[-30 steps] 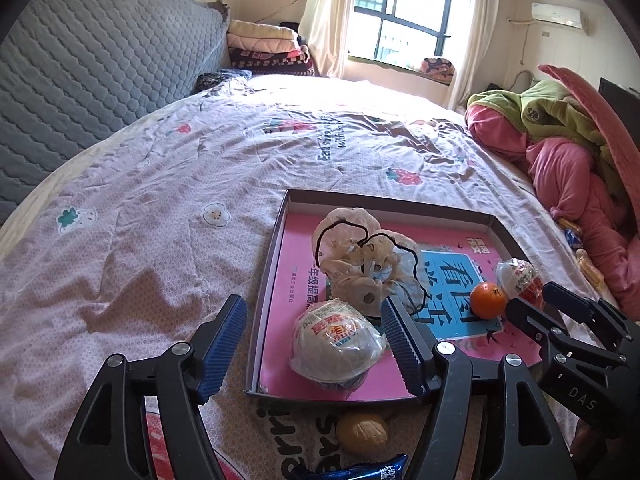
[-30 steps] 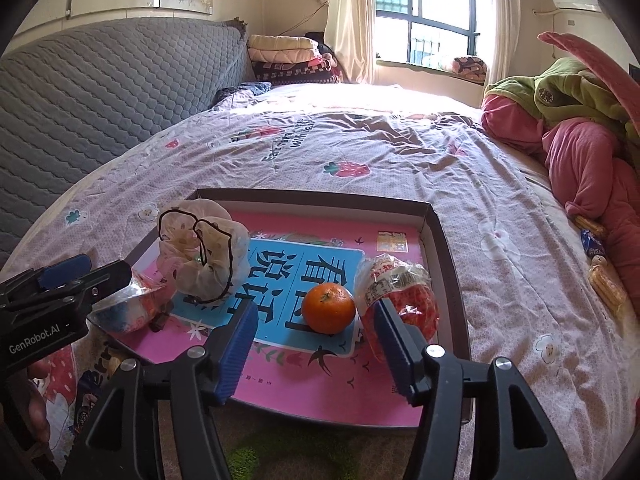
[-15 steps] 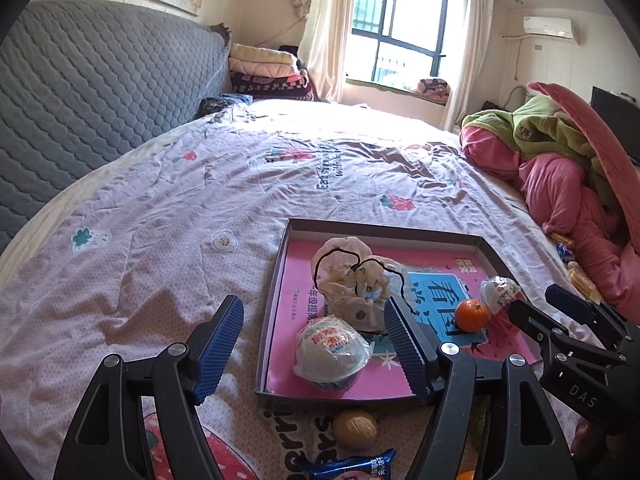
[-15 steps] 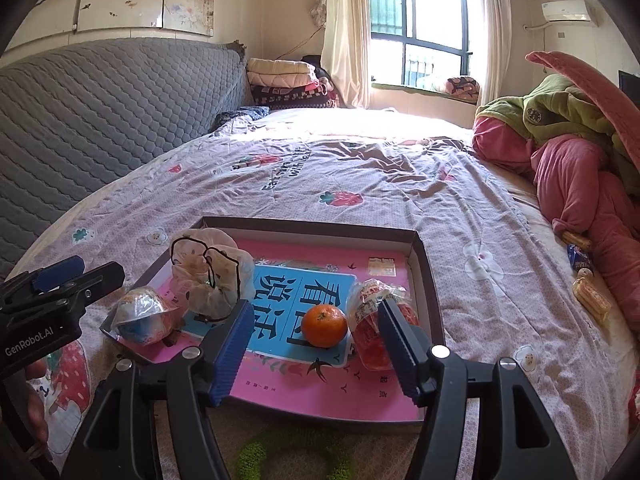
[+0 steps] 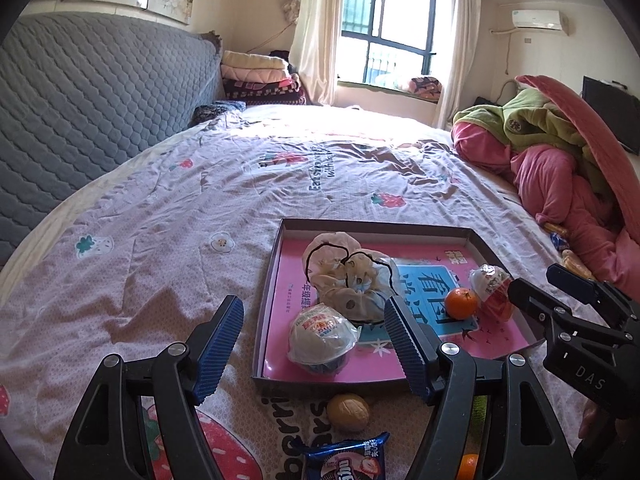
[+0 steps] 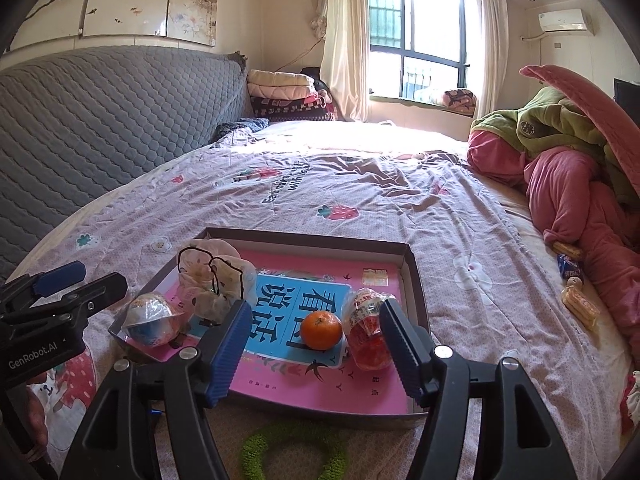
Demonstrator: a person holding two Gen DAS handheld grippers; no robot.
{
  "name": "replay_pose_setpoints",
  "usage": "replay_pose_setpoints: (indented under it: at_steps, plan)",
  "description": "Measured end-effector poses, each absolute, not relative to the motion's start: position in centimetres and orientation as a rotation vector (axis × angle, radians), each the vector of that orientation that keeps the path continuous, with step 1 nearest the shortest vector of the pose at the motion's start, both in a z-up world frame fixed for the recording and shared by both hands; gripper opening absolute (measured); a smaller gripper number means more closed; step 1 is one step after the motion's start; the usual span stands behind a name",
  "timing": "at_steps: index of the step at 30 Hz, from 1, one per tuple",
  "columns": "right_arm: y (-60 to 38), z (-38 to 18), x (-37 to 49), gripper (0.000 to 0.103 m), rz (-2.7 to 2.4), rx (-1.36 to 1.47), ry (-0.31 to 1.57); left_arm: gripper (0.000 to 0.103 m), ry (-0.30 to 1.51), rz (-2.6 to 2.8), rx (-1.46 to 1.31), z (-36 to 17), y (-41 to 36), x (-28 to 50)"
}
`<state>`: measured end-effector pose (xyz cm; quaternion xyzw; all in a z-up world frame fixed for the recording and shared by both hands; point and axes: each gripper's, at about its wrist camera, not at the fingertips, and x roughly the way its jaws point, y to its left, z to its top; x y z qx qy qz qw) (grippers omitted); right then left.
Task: Organize objects
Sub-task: 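Withdraw both open tools from the tray back toward the loose items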
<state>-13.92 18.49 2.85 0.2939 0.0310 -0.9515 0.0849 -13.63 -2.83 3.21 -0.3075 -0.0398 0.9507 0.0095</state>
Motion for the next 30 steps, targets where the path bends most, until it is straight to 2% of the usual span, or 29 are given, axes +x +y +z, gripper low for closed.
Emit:
replay_pose_setpoints:
  at_steps: [20,24,30]
  plan:
    - [19.0,2.9,-12.7,0.067,-2.831,0.875,0.08,0.074,-0.104,2.934,-1.056,2.5,-3.4,-12.3]
    - [18.5,2.8,-12.5,0.072,-2.818,0.882,0.097,0.074,-0.108,2.941,-1.054,2.6,-3.3,-11.9]
    - [17.8,2.7,-12.0,0.072,-2.79,0.877,0.099,0.074,-0.108,2.941,-1.061,2.5,-2.9,-11.5]
